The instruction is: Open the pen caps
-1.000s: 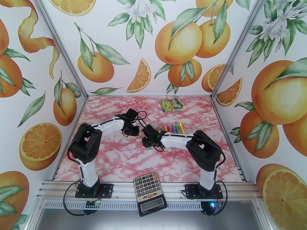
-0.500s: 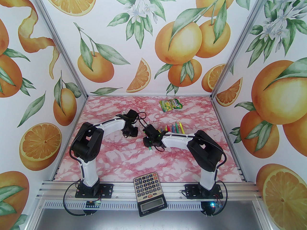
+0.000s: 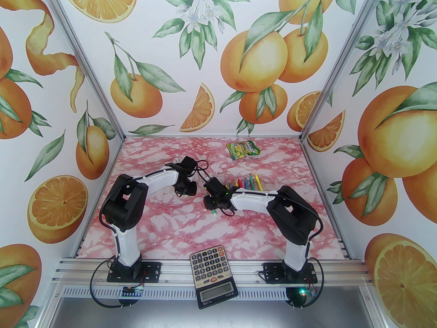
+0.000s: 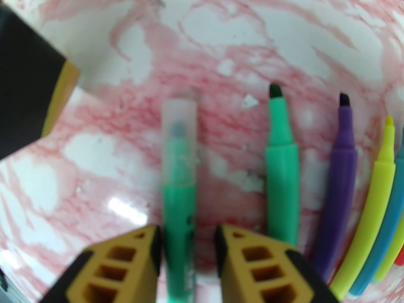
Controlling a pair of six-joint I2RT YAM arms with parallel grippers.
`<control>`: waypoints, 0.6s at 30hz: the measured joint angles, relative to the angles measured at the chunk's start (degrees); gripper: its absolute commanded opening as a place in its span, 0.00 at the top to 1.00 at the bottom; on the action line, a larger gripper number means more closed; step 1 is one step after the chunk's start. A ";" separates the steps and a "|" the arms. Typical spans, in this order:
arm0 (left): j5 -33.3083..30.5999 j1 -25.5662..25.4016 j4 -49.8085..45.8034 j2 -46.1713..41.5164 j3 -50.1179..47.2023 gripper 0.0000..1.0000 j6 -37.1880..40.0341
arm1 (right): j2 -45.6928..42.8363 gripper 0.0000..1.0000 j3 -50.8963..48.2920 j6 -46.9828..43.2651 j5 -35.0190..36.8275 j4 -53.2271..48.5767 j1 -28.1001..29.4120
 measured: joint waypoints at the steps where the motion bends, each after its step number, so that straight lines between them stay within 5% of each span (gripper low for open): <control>1: 0.15 0.02 -0.02 -0.35 0.02 0.66 -0.04 | -0.09 0.61 0.00 -0.15 0.02 -0.28 0.00; 18: 8.63 10.45 8.28 -19.28 -10.05 0.57 -1.44 | 1.73 0.67 5.42 -4.48 3.93 -11.85 2.64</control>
